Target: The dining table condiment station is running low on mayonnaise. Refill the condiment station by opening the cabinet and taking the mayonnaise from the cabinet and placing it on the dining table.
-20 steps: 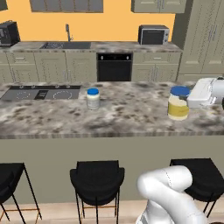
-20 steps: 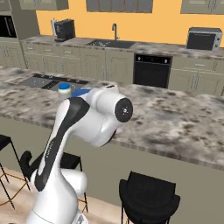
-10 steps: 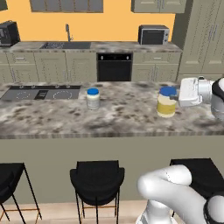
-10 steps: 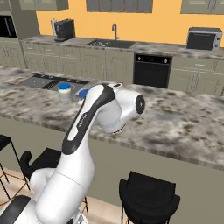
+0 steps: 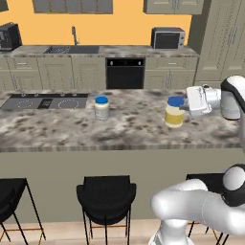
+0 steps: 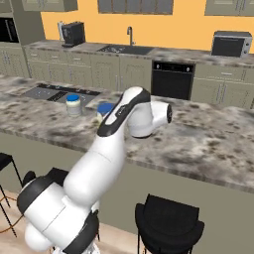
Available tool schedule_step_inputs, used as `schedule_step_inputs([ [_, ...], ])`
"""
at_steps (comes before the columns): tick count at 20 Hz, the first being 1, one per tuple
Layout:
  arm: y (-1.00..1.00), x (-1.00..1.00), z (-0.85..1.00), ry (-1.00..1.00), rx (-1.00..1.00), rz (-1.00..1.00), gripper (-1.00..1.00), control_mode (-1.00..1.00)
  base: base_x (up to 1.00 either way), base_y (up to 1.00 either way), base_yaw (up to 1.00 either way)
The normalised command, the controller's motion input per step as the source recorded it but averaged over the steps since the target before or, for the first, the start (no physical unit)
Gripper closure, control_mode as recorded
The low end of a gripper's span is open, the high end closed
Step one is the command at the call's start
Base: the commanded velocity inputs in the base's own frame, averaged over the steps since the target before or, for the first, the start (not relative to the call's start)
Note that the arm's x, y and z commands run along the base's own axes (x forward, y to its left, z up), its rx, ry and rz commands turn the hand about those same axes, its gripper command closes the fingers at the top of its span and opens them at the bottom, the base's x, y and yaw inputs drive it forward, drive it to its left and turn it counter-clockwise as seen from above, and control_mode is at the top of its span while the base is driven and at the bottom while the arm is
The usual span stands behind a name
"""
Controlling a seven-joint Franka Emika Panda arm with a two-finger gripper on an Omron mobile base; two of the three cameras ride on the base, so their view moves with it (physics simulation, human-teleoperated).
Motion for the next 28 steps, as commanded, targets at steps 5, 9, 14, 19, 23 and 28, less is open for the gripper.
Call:
schedule_step_inputs([
  [5,0.00,0.42,-0.48,0.02,0.00,0.07,1.00,-1.00,0.00,0.00,0.00],
  [9,0.02,0.42,-0.46,0.00,0.00,0.01,1.00,-1.00,0.00,0.00,0.00],
  [14,0.10,0.44,-0.38,0.00,0.00,0.00,1.00,-1.00,0.00,0.00,0.00],
  [19,0.04,0.39,-0.40,0.00,-0.02,0.00,1.00,-1.00,0.00,0.00,0.00],
  [23,0.01,0.26,-0.44,0.00,-0.05,0.00,1.00,-1.00,0.00,0.00,0.00],
  [28,0.00,0.25,-0.35,-0.05,-0.06,0.00,1.00,-1.00,0.00,0.00,0.00],
])
